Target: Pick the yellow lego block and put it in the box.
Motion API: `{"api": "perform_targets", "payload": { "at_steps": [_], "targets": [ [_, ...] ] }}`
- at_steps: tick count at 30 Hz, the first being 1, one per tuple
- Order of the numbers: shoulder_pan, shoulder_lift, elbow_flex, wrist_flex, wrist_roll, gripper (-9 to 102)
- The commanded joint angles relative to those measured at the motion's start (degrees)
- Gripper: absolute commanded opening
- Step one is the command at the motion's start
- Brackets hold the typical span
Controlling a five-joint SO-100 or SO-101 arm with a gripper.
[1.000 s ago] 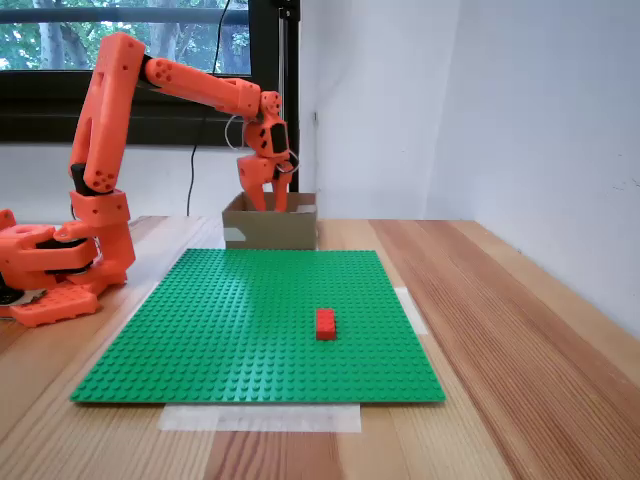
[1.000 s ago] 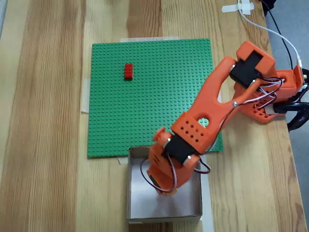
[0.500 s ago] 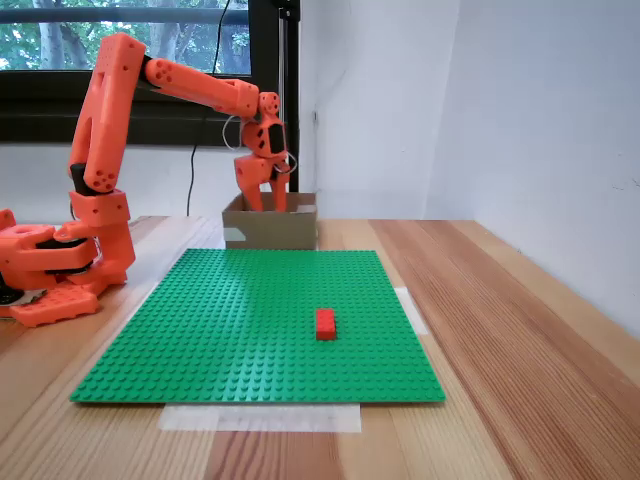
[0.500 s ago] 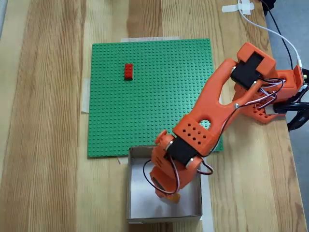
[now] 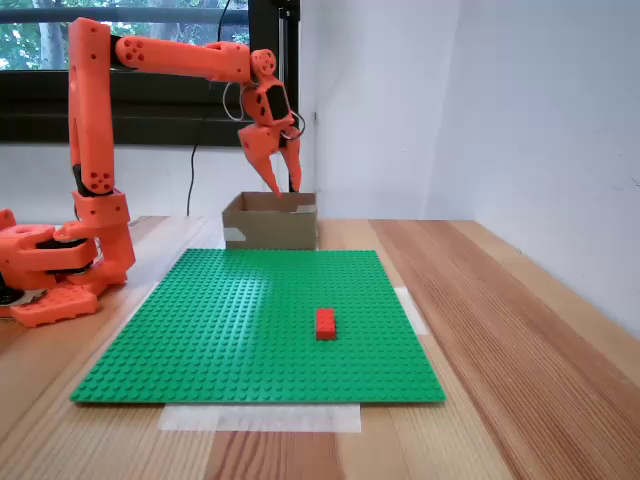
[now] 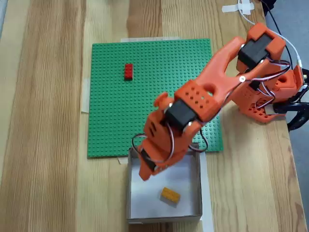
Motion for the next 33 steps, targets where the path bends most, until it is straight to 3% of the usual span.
{"api": "perform_targets", "payload": {
  "at_steps": [1, 18, 26, 33],
  "targets": [
    [2.72, 7.12, 1.85, -0.79, -1.32, 14],
    [20.30, 34.72, 22.76, -3.87, -5.27, 9],
    [29.79, 47.55, 35.51, -10.37, -6.86, 6],
    [34.54, 58.36, 48.08, -15.64, -2.37, 1]
  ]
}}
